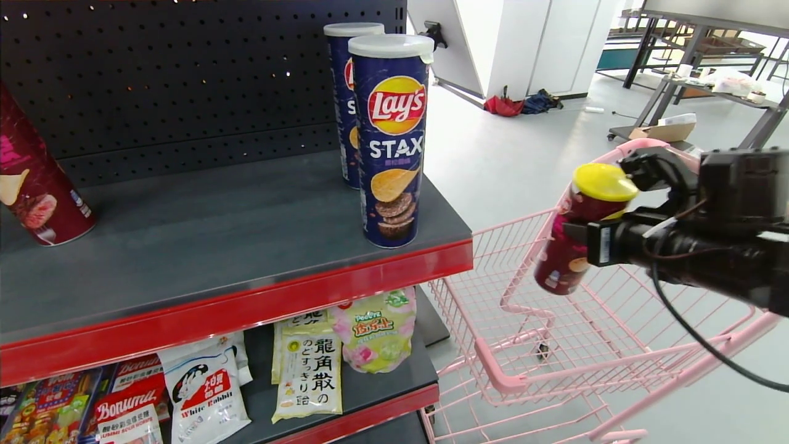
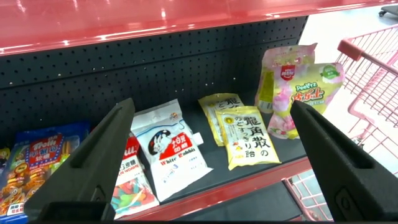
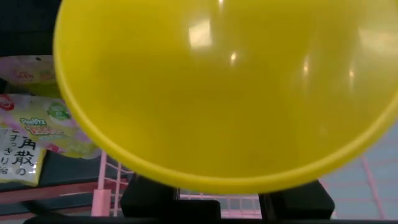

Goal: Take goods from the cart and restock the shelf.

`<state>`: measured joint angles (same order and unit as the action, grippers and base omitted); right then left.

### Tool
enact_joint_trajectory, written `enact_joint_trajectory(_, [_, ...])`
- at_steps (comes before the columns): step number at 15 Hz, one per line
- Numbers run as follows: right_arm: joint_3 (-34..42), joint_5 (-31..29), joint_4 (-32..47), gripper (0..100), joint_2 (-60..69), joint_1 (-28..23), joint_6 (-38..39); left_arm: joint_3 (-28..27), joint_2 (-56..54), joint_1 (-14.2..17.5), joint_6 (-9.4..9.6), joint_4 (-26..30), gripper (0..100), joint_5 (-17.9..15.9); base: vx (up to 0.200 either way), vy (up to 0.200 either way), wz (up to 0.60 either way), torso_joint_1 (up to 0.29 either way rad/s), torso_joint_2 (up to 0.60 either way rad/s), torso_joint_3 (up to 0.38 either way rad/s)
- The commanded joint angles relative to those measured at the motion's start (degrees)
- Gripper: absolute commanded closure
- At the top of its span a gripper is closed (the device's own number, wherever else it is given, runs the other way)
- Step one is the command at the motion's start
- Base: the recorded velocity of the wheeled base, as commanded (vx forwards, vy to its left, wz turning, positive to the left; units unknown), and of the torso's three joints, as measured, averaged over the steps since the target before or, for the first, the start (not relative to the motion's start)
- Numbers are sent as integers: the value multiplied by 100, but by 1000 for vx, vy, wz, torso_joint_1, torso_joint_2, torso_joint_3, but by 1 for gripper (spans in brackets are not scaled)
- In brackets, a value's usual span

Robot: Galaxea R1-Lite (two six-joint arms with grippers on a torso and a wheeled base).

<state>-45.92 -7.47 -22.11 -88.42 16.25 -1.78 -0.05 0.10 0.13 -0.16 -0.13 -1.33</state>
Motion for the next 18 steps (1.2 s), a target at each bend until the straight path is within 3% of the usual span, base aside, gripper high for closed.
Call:
enact_joint_trajectory(1, [-672,-668,1895,100,2013,-140,-244,-4,-1,4,-2,-4,0,1,0,0,0,0,0,0])
enact_joint_trajectory(3, [-365,-343,2545,100,2980,-166,-235,5,-1,4,-2,-4,0,1,0,0,0,0,0,0])
enact_joint_trajectory(6, [505,-545,2756,100,4184,-605,-279,5,-1,4,-2,-4,0,-8,0,0,0,0,0,0])
enact_joint_trajectory(9, [584,-466,4057,100,5098,-983,-481,-4,-1,4,-2,-4,0,-8,0,0,0,0,0,0])
enact_joint_trajectory(15, [672,-466,4637,100,5669,-1001,-578,-4,-1,4,-2,-4,0,-8,0,0,0,8,-20,-13])
enact_joint_trajectory(18, [672,-466,4637,100,5678,-1001,-578,-4,-1,4,-2,-4,0,-8,0,0,0,142,-396,-266])
